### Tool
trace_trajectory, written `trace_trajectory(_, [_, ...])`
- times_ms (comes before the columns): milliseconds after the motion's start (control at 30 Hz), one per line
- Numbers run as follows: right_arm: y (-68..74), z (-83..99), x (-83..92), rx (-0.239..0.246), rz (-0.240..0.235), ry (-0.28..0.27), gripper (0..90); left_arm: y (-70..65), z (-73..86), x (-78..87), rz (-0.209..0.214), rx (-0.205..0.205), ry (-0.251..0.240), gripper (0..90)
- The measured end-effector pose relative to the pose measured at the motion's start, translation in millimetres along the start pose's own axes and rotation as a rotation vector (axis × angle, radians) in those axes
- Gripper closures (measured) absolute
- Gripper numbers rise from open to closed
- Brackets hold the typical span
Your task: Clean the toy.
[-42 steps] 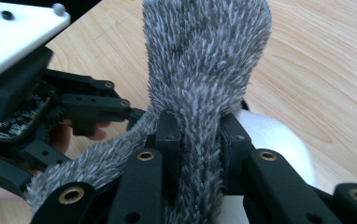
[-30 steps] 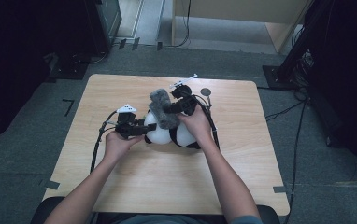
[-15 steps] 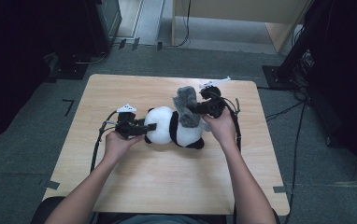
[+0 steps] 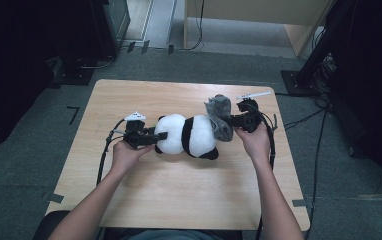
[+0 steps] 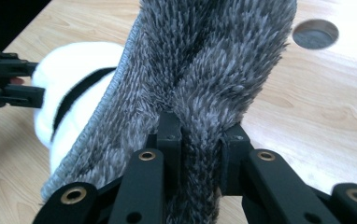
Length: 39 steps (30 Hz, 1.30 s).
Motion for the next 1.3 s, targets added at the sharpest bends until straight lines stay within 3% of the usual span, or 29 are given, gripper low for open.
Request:
trace_trajectory(100, [1.9, -1.1, 3.6, -0.015, -0.025, -0.015, 76.6, 0.8, 0.4, -0.5, -0.002, 0.007, -0.003, 44.2])
trace_trajectory(200, [14.2, -11.2, 11.1, 0.007, -0.043, -0.05, 77.1, 0.7, 0.3, -0.5, -0.003, 0.01, -0.003, 44.2])
trace_trajectory(367, [45.7, -33.0, 16.8, 0.066, -0.092, -0.081, 77.1, 0.6, 0.4, -0.3, -0.002, 0.01, -0.003, 44.2])
trace_trajectory(500, [72.2, -49.8, 10.0, 0.12, -0.126, -0.085, 77.1, 0.2, 0.3, -0.5, -0.001, 0.014, -0.007, 44.1])
trace_trajectory(767, [107.3, -72.5, -24.1, 0.168, -0.164, -0.051, 77.0, 0.3, 0.4, 0.0, -0.001, 0.01, -0.005, 44.1])
trace_trajectory(1100, [137.2, -88.5, -60.8, 0.179, -0.219, -0.024, 76.9, -0.1, -0.2, -0.3, -0.009, 0.007, -0.015, 44.2])
trace_trajectory(1300, [145.1, -85.2, -92.8, 0.178, -0.209, 0.037, 76.8, -0.1, -0.2, 0.7, -0.004, 0.006, -0.012, 44.1])
Point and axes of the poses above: each handheld gripper's, and its own axes: x roughly backward along the jaws, z roughly out of its underside, y roughly to its left, the point moved 9 cm from there along -x, roughly forward along the jaws, and after that the axes turned 3 degrees about x, right-handed, at the moved point
